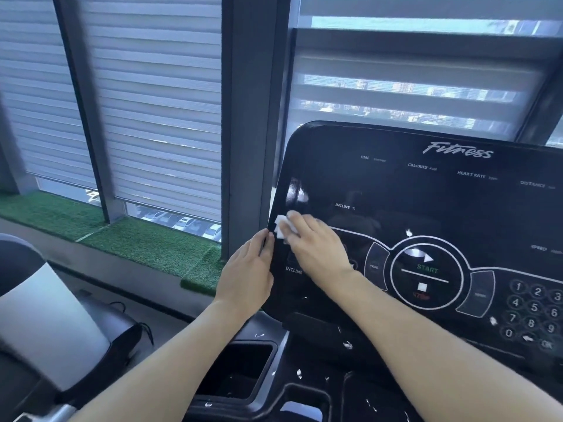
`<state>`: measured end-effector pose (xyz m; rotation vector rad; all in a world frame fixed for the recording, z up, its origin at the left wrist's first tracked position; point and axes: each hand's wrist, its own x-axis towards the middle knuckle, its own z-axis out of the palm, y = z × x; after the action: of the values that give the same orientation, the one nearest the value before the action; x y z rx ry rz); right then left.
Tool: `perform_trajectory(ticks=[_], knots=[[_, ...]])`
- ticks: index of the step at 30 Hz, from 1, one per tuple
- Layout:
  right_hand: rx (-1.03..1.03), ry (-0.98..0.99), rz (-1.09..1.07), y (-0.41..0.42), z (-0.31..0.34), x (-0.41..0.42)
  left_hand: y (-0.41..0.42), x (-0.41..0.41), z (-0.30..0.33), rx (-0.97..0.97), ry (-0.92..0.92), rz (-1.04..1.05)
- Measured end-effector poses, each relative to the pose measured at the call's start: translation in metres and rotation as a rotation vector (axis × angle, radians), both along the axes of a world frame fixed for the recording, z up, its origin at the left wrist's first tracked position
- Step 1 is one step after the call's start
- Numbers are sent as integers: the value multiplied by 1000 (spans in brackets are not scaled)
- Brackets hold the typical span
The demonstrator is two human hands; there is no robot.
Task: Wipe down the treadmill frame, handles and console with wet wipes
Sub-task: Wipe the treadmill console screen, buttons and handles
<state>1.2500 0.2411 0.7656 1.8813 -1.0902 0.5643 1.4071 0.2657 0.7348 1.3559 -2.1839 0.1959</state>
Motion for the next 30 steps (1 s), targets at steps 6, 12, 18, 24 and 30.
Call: perform_trajectory(ticks=[6,12,18,24,30], knots=[[-37,-130,-127,-12,48,-11,0,-9,8,-10,-23,-35],[44,-146,-136,5,12,-1,2,-17,8,60,11,-2],[-37,-280,-195,23,22,-32,7,-36,18,2,37,-21],[-66,-407,-294,65,19,-87,16,-69,21,-60,21,-121],[-91,-628,-403,86,14,-122,17,-87,26,-83,28,-180]])
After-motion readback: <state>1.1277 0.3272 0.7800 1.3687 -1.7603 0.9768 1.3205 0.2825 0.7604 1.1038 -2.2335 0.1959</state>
